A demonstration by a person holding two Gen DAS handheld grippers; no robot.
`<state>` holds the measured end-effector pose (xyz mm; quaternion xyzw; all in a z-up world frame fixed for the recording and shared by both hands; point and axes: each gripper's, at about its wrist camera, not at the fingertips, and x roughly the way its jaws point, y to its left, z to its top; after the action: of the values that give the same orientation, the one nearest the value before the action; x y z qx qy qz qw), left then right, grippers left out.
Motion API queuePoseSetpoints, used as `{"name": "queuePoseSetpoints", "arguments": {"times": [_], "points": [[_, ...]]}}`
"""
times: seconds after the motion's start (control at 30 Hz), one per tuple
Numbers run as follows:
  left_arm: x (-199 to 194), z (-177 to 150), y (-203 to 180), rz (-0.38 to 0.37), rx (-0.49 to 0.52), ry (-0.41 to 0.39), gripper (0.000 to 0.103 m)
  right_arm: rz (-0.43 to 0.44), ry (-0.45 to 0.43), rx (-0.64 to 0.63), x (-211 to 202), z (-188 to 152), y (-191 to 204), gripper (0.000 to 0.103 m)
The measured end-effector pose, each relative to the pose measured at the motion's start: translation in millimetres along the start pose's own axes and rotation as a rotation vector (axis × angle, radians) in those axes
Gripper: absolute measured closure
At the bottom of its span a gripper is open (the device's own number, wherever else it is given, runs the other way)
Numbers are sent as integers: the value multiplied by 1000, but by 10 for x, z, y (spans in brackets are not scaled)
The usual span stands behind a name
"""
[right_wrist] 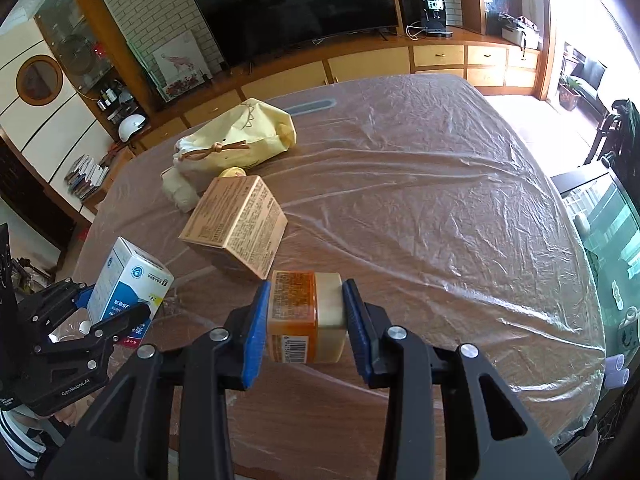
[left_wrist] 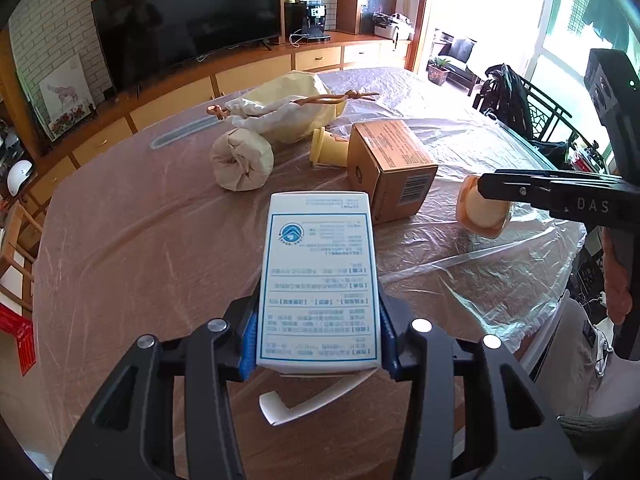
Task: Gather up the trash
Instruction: 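Carry the white carton and tan jar off the table toward the black bin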
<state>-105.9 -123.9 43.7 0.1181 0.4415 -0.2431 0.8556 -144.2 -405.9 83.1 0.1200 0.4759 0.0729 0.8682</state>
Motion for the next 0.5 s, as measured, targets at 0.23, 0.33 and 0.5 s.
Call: {"name": "queuePoseSetpoints", "arguments": {"times": [0.23, 0.33, 0.5], "points": [[-83, -125, -12, 3, -14, -5, 56, 5, 1, -21, -61, -66, 50, 67], [-109, -138, -24, 3, -14, -9, 56, 10, -4, -29, -99, -82, 79, 67], [-179, -164, -36, -1, -17, -20, 56, 20, -10, -47, -186, -118, 140, 67]]}}
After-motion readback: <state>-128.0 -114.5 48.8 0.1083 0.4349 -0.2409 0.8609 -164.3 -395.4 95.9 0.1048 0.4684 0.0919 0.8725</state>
